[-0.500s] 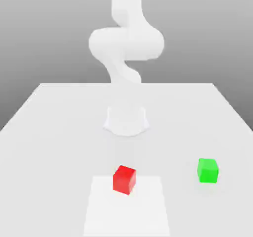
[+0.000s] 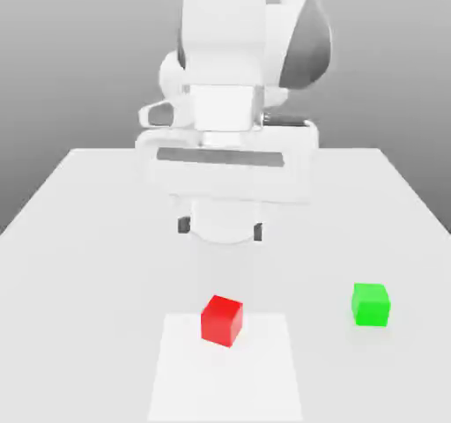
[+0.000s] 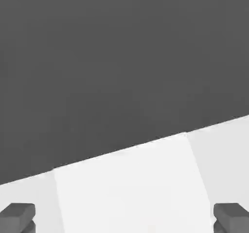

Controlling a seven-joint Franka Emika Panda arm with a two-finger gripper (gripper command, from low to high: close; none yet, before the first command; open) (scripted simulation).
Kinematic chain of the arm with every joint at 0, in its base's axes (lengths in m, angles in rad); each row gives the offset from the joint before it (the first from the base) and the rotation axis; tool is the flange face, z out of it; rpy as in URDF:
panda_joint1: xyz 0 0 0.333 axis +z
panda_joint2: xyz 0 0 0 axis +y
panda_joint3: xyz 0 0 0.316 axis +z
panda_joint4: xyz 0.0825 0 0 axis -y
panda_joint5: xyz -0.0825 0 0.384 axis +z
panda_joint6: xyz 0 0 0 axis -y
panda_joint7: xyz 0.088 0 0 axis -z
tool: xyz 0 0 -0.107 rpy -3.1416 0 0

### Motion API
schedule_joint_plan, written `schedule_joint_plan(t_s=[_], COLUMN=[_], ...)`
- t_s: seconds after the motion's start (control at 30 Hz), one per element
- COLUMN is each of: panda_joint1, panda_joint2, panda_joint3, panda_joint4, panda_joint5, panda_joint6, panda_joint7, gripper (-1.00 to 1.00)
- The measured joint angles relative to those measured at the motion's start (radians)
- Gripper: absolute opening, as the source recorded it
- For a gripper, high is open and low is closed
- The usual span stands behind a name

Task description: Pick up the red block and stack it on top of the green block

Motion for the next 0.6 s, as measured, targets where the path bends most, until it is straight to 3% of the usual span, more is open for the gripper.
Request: schedule_joint_plan(t_s=[0.1,0.3,0.33,0.6], panda_joint1=[-0.008,0.024,0.032,0.027], panda_joint2=[0.158,0.395,0.418,0.393], panda_joint3=[0.003,-0.047,-0.056,-0.050], panda_joint4=[-0.072,-0.059,-0.056,-0.059], panda_joint5=[-0.009,-0.071,-0.075,-0.073], panda_joint6=[0.116,0.314,0.333,0.313], panda_joint7=[0.060,0.116,0.120,0.118], gripper=[0.00,0.00,-1.00,-1.00])
